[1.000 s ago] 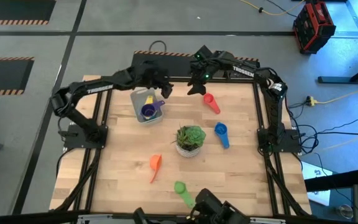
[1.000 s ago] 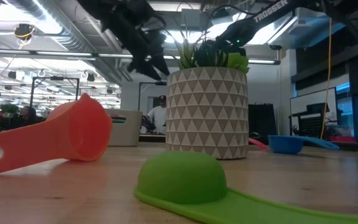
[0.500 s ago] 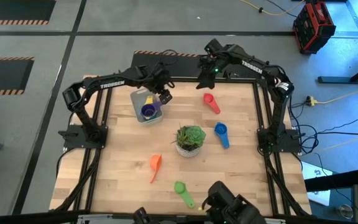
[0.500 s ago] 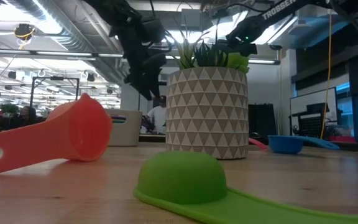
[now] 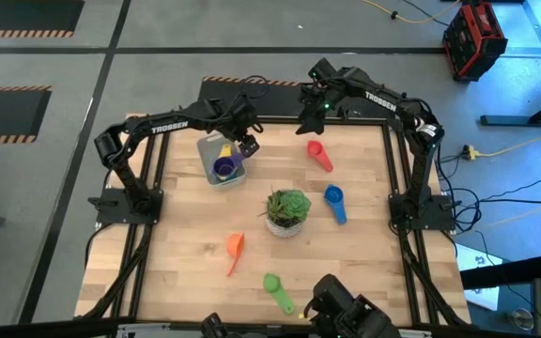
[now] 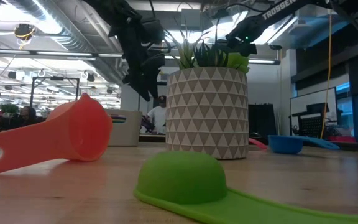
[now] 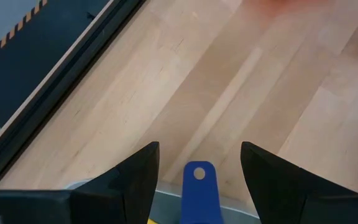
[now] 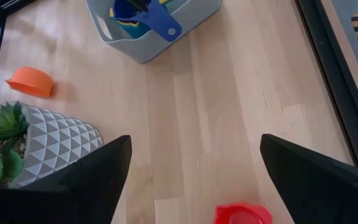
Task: Nest measuring cups in basket
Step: Stack the violet measuring cup on top of the yellow measuring cup in the gray bin
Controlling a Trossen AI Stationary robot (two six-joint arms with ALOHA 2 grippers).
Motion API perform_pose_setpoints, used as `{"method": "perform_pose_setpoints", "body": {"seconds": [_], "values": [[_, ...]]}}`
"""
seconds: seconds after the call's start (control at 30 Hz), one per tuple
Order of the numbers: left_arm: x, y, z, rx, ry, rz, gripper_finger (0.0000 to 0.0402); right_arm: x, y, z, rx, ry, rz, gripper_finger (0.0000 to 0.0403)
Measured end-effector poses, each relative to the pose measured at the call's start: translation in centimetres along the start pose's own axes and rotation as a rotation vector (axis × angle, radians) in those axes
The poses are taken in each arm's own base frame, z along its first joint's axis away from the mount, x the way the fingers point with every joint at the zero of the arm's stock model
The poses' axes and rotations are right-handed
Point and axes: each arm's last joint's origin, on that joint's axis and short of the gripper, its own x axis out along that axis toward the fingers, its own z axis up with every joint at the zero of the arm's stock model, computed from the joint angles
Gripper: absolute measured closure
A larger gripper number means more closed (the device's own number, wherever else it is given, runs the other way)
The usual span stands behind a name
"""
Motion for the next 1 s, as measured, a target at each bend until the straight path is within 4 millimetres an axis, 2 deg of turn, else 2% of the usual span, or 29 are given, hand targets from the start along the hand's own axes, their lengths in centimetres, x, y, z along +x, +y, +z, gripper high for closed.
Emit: {"method": "perform_pose_setpoints", "body": {"seconds": [0.47,0.77,1.0], "values": [[0.2,-0.1,-0.2,0.000,0.027,-0.006,0.0182,0.1,0.1,0.1,-0.004,-0.002,0.000,0.0042],[3.5,-0.6,-0.9,0.009,0.127,-0.003,0.0182,0.1,0.0,0.1,-0.004,-0.002,0.000,0.0042],[4.9,-0.6,-1.3,0.010,0.171,0.007,0.0182,0.1,0.0,0.1,-0.004,-0.002,0.000,0.0042]]}}
